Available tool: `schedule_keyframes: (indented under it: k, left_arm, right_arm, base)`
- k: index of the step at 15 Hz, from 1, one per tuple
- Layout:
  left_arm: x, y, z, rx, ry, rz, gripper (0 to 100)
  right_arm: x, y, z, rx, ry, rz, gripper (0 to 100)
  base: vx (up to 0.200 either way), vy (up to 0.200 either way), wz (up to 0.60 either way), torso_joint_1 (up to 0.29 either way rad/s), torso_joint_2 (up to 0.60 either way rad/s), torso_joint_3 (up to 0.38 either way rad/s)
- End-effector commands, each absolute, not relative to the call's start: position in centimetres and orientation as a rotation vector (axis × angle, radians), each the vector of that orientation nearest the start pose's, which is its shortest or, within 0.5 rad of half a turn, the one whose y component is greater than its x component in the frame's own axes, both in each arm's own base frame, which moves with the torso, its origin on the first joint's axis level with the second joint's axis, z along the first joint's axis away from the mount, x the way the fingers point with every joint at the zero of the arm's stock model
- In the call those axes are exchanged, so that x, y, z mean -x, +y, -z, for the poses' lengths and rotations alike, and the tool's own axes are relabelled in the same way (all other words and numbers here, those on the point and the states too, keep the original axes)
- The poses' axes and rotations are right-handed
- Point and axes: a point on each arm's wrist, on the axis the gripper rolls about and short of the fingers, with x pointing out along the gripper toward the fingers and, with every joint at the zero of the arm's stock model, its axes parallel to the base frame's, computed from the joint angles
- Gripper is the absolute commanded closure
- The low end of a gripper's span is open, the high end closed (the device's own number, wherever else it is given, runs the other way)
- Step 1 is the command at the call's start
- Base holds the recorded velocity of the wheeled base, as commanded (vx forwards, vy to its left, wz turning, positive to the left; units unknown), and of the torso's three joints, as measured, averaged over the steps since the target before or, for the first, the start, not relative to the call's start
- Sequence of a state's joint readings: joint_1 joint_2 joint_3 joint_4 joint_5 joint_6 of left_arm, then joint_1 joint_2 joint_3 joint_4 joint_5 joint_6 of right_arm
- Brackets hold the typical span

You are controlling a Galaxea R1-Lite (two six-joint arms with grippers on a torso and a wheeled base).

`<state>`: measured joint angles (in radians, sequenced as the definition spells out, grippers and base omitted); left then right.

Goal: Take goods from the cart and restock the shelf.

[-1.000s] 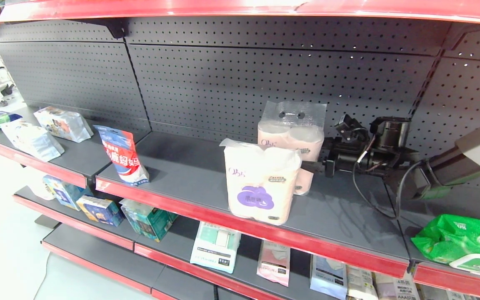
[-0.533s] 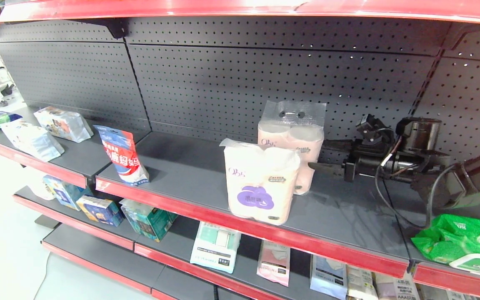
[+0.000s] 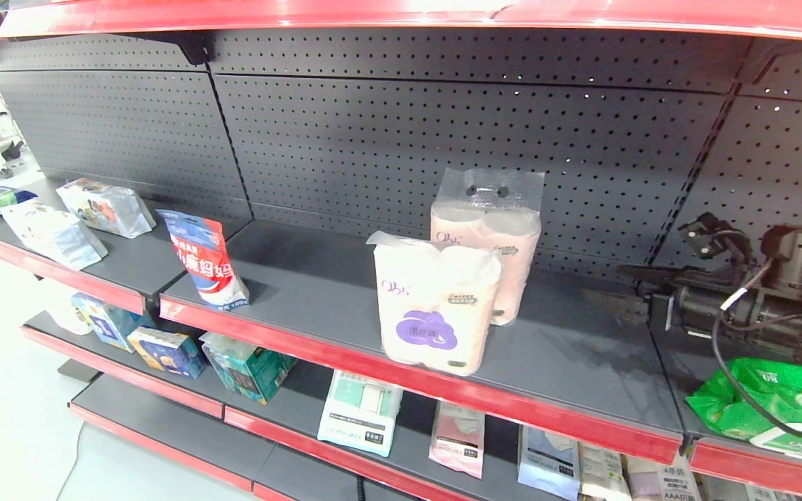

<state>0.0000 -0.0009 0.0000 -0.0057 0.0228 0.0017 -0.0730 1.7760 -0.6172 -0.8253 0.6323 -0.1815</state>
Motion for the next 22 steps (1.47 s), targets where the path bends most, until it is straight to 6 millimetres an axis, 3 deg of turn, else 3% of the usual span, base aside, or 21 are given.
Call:
schedule_keyframes:
  k: [1, 3, 4, 6, 7, 10, 11, 13, 14, 16, 22]
  left_arm:
    - [2.3, 0.1, -7.6, -0.001, -0.006, -0.023, 0]
    - [2.3, 0.1, -7.6, -0.001, -0.006, -0.023, 0]
    - [2.3, 0.1, -7.6, -0.001, -0.006, -0.023, 0]
    - [2.3, 0.1, -7.6, -0.001, -0.006, -0.023, 0]
    - [2.3, 0.1, -7.6, -0.001, -0.006, -0.023, 0]
    - [2.3, 0.1, -7.6, -0.001, -0.006, -0.023, 0]
    - [2.3, 0.1, -7.6, -0.001, -0.006, -0.023, 0]
    - [2.3, 0.1, -7.6, -0.001, -0.006, -0.023, 0]
    - [2.3, 0.1, -7.6, -0.001, -0.006, -0.023, 0]
    - [2.3, 0.1, -7.6, -0.001, -0.006, -0.023, 0]
    - [2.3, 0.1, -7.6, -0.001, -0.006, -0.023, 0]
  right_arm:
    - [-24.6, -2.0, -15.9, 0.023, 0.215, -0.382, 0]
    - [-21.7, -1.9, -16.1, 0.018, 0.209, -0.294, 0]
    - [-21.7, -1.9, -16.1, 0.018, 0.209, -0.294, 0]
    - [-17.5, -1.8, -16.9, 0.005, 0.155, -0.119, 0]
    - [-14.2, -1.8, -16.9, 0.003, 0.157, 0.035, 0]
    - [-7.0, -1.1, -15.2, 0.006, 0.163, 0.127, 0]
    - [-5.7, -0.9, -14.9, 0.011, 0.144, 0.124, 0]
    - [-0.8, 0.0, -12.6, 0.022, 0.064, 0.119, 0]
    - [0.7, 0.2, -11.5, 0.030, 0.021, 0.101, 0]
    - [1.9, 0.3, -10.1, 0.105, 0.002, 0.129, 0]
    - [1.5, 0.2, -8.4, 0.112, 0.045, 0.148, 0]
  base:
    - [0.000, 0.000, 0.00, 0.000, 0.00, 0.000]
    - [0.000, 0.000, 0.00, 0.000, 0.00, 0.000]
    - [0.000, 0.000, 0.00, 0.000, 0.00, 0.000]
    - [0.000, 0.000, 0.00, 0.000, 0.00, 0.000]
    - [0.000, 0.000, 0.00, 0.000, 0.00, 0.000]
    - [0.000, 0.000, 0.00, 0.000, 0.00, 0.000]
    - [0.000, 0.000, 0.00, 0.000, 0.00, 0.000]
    - [0.000, 0.000, 0.00, 0.000, 0.00, 0.000]
    - [0.000, 0.000, 0.00, 0.000, 0.00, 0.000]
    - [0.000, 0.000, 0.00, 0.000, 0.00, 0.000]
    - [0.000, 0.000, 0.00, 0.000, 0.00, 0.000]
